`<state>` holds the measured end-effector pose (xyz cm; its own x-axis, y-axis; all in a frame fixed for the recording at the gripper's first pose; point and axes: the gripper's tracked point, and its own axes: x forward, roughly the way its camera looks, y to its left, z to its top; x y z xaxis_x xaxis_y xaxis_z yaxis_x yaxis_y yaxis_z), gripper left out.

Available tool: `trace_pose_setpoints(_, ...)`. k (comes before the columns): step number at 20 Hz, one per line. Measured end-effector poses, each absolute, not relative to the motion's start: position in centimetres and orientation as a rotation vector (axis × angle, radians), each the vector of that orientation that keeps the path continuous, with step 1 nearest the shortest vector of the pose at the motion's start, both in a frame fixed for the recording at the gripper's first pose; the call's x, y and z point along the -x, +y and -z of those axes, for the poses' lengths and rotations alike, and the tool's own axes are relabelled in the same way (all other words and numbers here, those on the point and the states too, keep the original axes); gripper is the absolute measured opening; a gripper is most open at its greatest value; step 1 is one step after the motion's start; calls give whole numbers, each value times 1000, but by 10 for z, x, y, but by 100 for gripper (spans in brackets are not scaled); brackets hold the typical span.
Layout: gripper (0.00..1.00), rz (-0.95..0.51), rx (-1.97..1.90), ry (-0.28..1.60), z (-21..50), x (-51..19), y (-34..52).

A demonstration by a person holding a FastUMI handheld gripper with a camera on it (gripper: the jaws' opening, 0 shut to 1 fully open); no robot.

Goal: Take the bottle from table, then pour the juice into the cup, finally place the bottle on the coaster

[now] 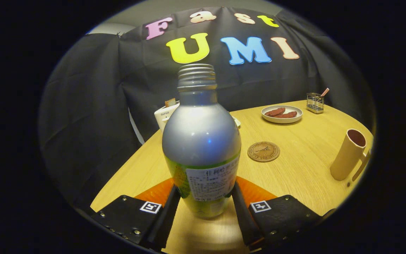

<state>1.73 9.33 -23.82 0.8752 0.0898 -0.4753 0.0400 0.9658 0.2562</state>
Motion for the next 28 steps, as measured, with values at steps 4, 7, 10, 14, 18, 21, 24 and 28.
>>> trace_pose_setpoints(4, 77, 17, -378, 480, 220, -24, 70)
trace_pose_setpoints(7, 77, 36, -484, 456, 210, -26, 55)
trace_pose_setpoints(10, 77, 68, -565, 435, 204, -24, 36)
trace_pose_setpoints(14, 77, 107, -702, 396, 194, -24, 12)
trace_pose_setpoints(18, 77, 151, -815, 380, 192, -18, -11)
trace_pose_setpoints(21, 77, 175, -895, 390, 200, -15, -22)
trace_pose_setpoints(24, 77, 199, -967, 401, 205, -9, -32)
trace_pose_setpoints(28, 77, 219, -1070, 399, 211, -1, -40)
